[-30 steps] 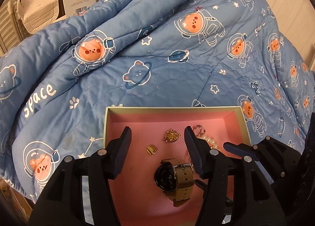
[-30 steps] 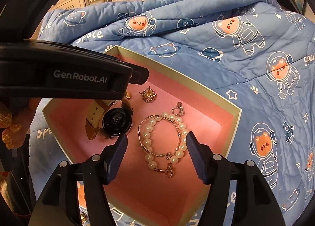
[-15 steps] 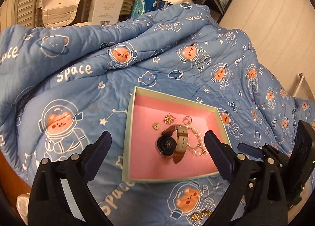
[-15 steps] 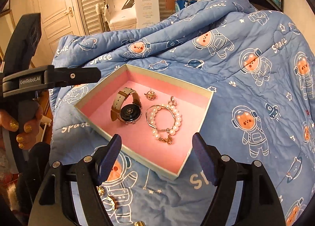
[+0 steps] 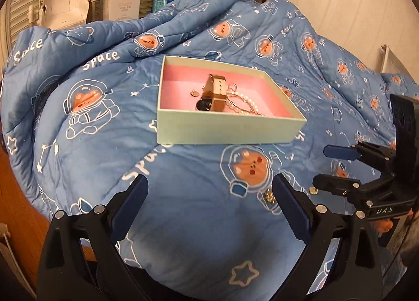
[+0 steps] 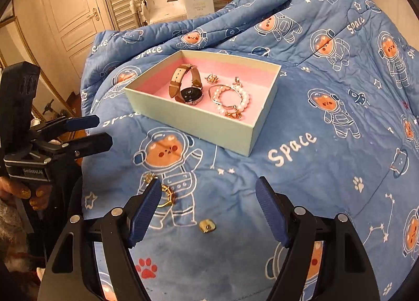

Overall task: Organize jewelry
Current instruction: 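Withdraw both tools toward the gold flower earring and small gold earring, then grasp the gold flower earring with the left tool while the right tool grasps the small gold earring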

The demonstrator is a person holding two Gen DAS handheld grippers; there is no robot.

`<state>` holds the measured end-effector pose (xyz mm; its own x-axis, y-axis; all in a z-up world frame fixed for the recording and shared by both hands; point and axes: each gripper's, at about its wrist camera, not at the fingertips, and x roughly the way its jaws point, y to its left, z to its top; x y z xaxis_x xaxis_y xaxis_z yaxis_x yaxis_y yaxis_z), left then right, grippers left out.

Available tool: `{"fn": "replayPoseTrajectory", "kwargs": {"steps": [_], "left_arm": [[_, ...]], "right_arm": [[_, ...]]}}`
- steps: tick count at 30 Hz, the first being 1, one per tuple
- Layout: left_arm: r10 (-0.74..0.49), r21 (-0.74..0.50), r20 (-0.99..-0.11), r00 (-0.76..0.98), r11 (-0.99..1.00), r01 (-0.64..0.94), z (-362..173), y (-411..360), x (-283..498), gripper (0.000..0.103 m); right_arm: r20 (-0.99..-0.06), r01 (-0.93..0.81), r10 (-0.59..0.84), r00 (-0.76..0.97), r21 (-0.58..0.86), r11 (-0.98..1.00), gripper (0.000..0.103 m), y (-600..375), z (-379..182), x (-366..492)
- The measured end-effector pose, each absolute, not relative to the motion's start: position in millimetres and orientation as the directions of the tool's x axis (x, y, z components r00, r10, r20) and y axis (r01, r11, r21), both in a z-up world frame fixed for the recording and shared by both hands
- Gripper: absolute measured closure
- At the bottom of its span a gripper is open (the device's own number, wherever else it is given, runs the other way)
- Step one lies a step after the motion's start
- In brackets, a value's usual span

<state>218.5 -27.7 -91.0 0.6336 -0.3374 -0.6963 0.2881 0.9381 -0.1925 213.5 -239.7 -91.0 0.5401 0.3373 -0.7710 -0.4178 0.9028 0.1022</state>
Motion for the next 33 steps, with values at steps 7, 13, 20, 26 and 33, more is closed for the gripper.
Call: {"fn": "replayPoseTrajectory", "kwargs": {"steps": [7,13,20,26,33], "left_arm": [[-0.337,-0.16,-0.697,0.633,0.933,0.321,-104.0,-40.8,192.2,0.009],[-0.313,-0.087,-0.7,0.642,0.93,0.358,-109.0,-55.6,182.9,0.009],[-0.311,-0.033,-0.726,0.614,0.907,0.42,-115.4,-70.2,185.4,0.03],[-0.338,0.001,-0.748,0.571,0.86,0.51,-119.5,-82.8,199.0,0.045],[-0.352,0.021,-0.75,0.56,0.833,0.552,-125.3,-95.8,209.5,0.058]], "right_arm": [[-0.786,-0.386,0.341,0.515,0.142,0.912,0.035,-250.4,-105.8,193.1],[-0.793,-0.375,0.348,0.5,0.164,0.912,0.048,-253.0,-114.0,186.7],[-0.797,-0.373,0.342,0.497,0.159,0.914,0.061,-251.5,-119.1,189.3],[-0.8,-0.378,0.331,0.5,0.142,0.915,0.068,-249.4,-121.2,192.3],[-0.803,-0.379,0.324,0.501,0.134,0.916,0.071,-246.5,-123.7,195.6]]}}
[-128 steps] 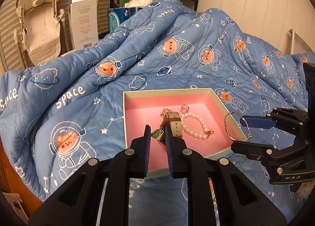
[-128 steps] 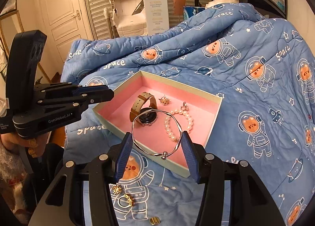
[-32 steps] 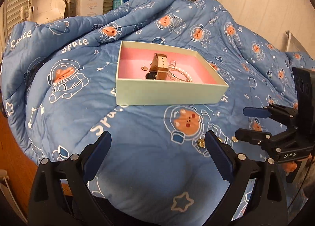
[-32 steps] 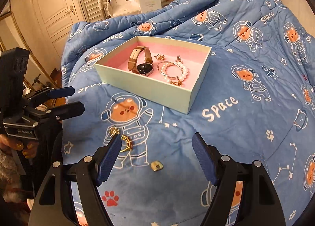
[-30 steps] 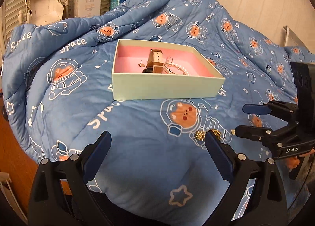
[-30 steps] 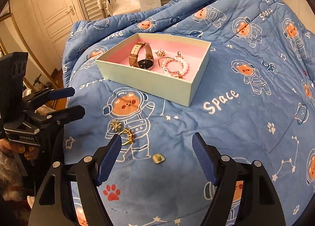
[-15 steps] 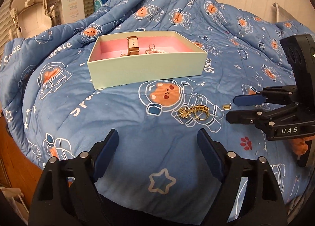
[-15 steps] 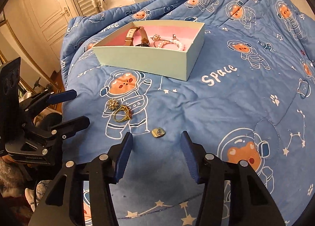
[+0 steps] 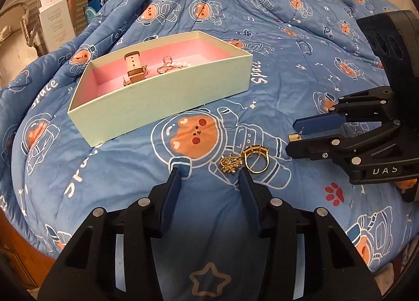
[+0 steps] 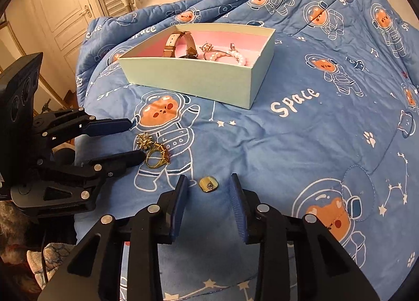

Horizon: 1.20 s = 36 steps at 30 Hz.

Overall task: Organize jewelry
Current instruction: 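Grasp the gold flower earring with the left tool while the right tool grasps the small gold earring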

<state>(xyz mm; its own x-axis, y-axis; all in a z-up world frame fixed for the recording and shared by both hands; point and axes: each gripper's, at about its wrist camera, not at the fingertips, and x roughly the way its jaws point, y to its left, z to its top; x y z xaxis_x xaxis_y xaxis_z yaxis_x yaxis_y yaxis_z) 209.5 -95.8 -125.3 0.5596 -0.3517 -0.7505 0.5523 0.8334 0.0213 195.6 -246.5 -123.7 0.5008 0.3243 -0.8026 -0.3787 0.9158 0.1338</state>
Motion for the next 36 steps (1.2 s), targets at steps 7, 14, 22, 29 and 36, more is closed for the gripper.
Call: {"fn": "replayPoseTrajectory", "kwargs": {"steps": [7,14,22,29,36], "left_arm": [[-0.364,0.015,-0.749,0.554,0.826,0.563,-124.4,-105.0,213.3,0.074],[-0.386,-0.008,-0.74,0.55,0.824,0.566,-122.4,-108.1,212.1,0.085],[-0.434,-0.075,-0.723,0.538,0.823,0.563,-119.8,-105.0,206.7,0.085],[-0.427,-0.086,-0.711,0.559,0.842,0.533,-113.2,-91.5,200.4,0.085],[-0.409,-0.108,-0.703,0.582,0.87,0.481,-103.5,-69.5,204.3,0.085]], "right_arm": [[-0.804,-0.37,0.323,0.499,0.14,0.919,0.084,-245.2,-124.3,198.9],[-0.806,-0.363,0.323,0.496,0.146,0.92,0.089,-245.4,-124.7,199.2],[-0.806,-0.352,0.324,0.496,0.154,0.923,0.089,-246.2,-123.7,199.3],[-0.805,-0.348,0.33,0.492,0.165,0.923,0.089,-247.1,-122.0,198.2],[-0.79,-0.362,0.385,0.476,0.223,0.905,0.089,-245.9,-112.1,197.5]]}}
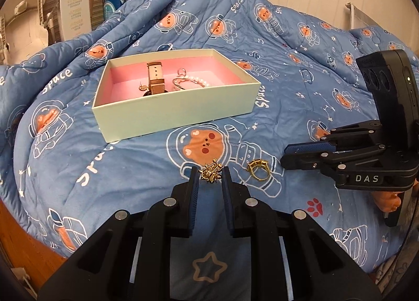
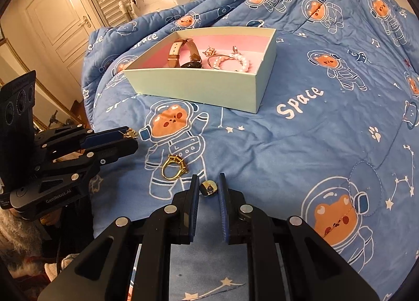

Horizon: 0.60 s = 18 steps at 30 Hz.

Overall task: Organize jewelry
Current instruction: 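Grasp the gold flower earring with the left tool while the right tool grasps the small gold earring, then carry the flower earring with the left tool while the right tool carries the small earring over the box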

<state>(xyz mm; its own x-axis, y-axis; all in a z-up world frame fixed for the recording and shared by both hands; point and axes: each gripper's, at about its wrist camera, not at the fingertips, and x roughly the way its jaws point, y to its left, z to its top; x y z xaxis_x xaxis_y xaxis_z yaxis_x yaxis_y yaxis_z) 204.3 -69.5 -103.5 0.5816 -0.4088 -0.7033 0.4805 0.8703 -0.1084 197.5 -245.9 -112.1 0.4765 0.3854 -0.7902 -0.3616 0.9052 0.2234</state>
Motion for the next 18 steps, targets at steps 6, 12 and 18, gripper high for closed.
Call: {"fn": "replayPoseTrajectory", "kwargs": {"steps": [6,12,18], "left_arm": [[-0.403,-0.13,-0.706,0.582,0.882,0.453,-95.4,-60.3,211.1,0.085],[-0.407,-0.166,-0.704,0.583,0.891,0.422,-85.7,-52.7,224.9,0.085],[-0.374,-0.143,-0.712,0.595,0.906,0.398,-78.2,-48.8,243.1,0.085]], "right_arm": [[-0.769,-0.403,0.429,0.473,0.245,0.882,0.089,-235.7,-97.0,200.8],[-0.753,-0.434,0.447,0.484,0.237,0.869,0.089,-227.2,-80.2,209.0],[-0.749,-0.463,0.444,0.491,0.207,0.862,0.089,-218.7,-69.9,219.1]]}}
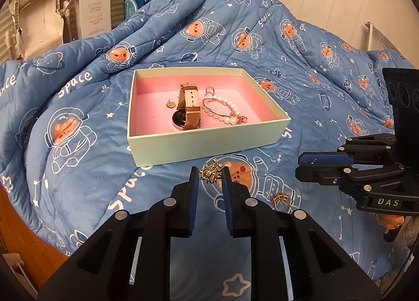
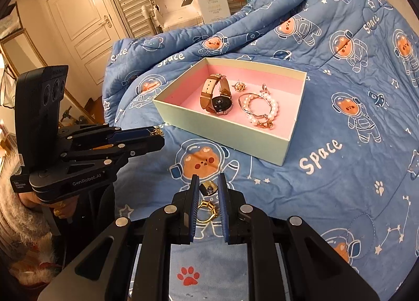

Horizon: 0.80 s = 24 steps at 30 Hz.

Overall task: Organize jewelry
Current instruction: 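Carry the flower earring with the left tool while the right tool carries the small earring over the box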

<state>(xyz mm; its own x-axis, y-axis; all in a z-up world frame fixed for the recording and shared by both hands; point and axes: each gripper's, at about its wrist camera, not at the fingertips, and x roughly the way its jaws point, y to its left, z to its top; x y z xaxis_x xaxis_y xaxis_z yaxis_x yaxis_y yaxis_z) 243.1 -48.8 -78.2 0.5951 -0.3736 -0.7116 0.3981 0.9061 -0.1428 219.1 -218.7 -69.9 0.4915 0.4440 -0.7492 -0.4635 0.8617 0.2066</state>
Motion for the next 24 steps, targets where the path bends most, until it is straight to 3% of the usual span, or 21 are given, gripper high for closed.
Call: {"fn": "replayPoseTrajectory", "kwargs": {"steps": [13,24], "left_arm": [[-0.319,-0.12,-0.724,0.611,0.931,0.344,-58.9,-39.7,296.1,0.085],[-0.225,-0.003,-0.795,0.563,0.93,0.368,-67.3,-52.6,339.2,0.085]], "right_arm": [[-0.731,-0.51,0.425,0.534,0.122,0.852,0.089,-207.5,-43.0,249.0],[-0.765,-0.502,0.38,0.52,0.086,0.861,0.089,-203.7,-42.9,297.3]]}}
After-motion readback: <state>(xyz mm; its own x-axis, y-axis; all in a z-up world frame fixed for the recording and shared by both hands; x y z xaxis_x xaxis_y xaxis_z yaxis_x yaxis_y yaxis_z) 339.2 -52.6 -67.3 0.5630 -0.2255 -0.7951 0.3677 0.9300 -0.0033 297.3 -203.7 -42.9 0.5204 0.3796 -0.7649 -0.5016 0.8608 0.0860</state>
